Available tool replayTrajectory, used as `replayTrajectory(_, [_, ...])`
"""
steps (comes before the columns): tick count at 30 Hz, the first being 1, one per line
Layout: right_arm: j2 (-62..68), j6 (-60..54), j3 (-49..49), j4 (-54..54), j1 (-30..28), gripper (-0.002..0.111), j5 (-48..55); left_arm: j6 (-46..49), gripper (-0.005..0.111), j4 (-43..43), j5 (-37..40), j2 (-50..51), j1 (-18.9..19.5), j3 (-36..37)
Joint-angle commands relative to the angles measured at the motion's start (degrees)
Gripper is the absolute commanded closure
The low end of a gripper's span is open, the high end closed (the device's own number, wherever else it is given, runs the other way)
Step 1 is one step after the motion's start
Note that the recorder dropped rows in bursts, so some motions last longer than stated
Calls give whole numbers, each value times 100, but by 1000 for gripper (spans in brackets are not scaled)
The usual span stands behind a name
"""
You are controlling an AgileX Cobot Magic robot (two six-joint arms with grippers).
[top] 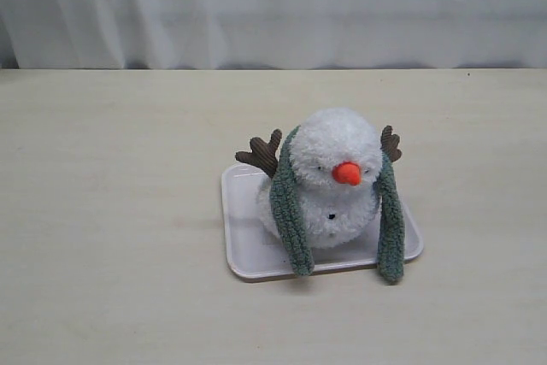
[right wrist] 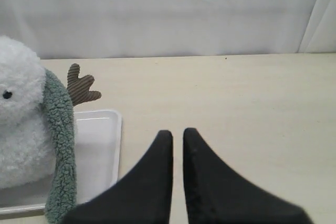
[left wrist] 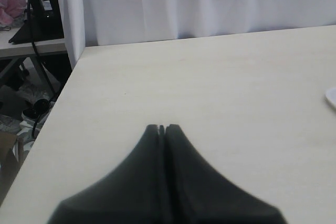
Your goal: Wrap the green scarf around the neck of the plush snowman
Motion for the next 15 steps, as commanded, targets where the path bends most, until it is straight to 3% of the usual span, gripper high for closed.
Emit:
replayTrajectory(1, [-27,-45,12,-56,-29,101,150,14,107,3,-82,-11,23,17])
replayTrajectory(15, [-27,-341,12,-56,-29,101,362,14,107,3,-82,-11,23,17])
